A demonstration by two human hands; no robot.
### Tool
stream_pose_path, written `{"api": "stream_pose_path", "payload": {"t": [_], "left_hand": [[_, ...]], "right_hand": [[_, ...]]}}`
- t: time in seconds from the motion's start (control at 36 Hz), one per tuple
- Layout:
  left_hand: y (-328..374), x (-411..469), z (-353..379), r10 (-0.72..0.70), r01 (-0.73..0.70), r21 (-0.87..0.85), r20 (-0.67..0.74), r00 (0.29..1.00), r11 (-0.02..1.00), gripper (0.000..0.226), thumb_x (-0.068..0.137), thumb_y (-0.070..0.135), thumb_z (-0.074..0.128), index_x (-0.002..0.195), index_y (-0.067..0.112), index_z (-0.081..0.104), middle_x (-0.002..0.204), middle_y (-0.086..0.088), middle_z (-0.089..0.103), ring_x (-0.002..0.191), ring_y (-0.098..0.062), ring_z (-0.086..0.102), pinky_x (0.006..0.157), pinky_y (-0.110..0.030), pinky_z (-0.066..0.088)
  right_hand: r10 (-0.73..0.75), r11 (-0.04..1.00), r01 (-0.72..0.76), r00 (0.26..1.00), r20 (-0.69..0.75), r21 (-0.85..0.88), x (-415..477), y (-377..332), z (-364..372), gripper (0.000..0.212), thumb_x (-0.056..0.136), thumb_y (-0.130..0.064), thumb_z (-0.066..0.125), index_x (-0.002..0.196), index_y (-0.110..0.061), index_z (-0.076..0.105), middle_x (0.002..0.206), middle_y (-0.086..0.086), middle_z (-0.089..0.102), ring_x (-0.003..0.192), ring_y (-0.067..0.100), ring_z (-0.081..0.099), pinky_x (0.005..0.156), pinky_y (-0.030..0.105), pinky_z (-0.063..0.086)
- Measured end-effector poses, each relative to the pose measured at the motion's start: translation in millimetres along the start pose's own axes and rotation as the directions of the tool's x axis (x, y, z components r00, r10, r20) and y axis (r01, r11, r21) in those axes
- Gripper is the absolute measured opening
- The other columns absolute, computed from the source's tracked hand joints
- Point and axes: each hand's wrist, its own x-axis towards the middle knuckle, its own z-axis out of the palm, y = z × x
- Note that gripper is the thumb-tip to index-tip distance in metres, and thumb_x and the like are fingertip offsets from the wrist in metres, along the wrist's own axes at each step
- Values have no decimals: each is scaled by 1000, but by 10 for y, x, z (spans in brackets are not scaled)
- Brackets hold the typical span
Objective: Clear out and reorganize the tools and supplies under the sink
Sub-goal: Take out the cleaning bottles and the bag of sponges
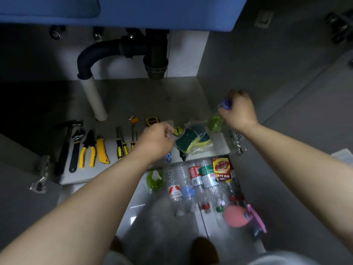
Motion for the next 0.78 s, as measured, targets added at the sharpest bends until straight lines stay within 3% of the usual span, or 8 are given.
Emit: {"api": "stream_pose_path", "payload": {"t": [0.11,0.19,0.33,0.42,0.5,0.58,0.64,0.78], "left_hand": [[51,-136,-18,11,-11,13,13,1000,1000,14,96,17,61,95,31,62,95,3,68,95,-19,66,95,-32,54],[37,-245,-83,1,-1,15,-6,1000,1000,15,96,15,59,103,26,67,101,1,69,97,-19,66,94,-30,54],[-37,-417,-238,-36,36,-8,-55,998,999,15,96,17,61,107,22,69,104,-1,69,98,-24,67,83,-28,53],[-99,-516,-330,-64,62,-32,-75,995,998,12,96,20,60,102,26,69,105,-1,70,91,-24,67,72,-25,48],[-156,-597,-397,-62,59,-31,-98,993,998,13,96,21,62,103,27,70,107,-1,71,95,-20,67,76,-24,50],[-185,-664,-452,-59,54,-42,-110,992,998,12,96,20,64,105,25,70,111,-3,70,96,-21,65,79,-26,53],[-192,-690,-494,-57,52,-46,-117,991,998,13,95,21,65,106,25,71,113,-4,71,102,-23,66,89,-28,54],[-176,-713,-558,-55,48,-66,-118,992,997,14,94,24,67,107,26,71,111,-3,72,104,-23,67,93,-27,53]], "right_hand": [[-62,997,67,983,171,-26,-478,-215,-105,23,74,-32,73,91,-22,61,95,1,54,75,23,53,68,28,39],[-131,983,171,898,419,-59,-834,-417,-57,21,74,-30,76,82,-24,58,83,-3,58,74,20,58,57,29,40],[-162,976,216,708,688,8,-1390,-728,267,18,76,-19,76,83,-21,60,84,-1,64,74,18,62,61,29,49],[-147,981,191,618,773,33,-1671,-874,516,17,78,-17,77,88,-17,64,91,3,65,77,22,67,64,34,59],[-152,974,226,558,816,26,-1893,-979,755,19,79,-19,78,94,-15,68,101,6,68,88,22,66,77,37,59],[-147,978,204,537,830,41,-2068,-1029,983,19,80,-17,76,97,-15,69,105,7,68,83,21,63,72,32,55],[-132,983,179,541,831,39,-2163,-1044,1129,19,81,-16,75,100,-14,71,108,9,68,89,22,64,78,32,55],[-112,989,142,606,787,31,-2295,-1021,1393,19,85,-15,67,102,-9,73,111,14,69,101,29,65,88,31,55]]}}
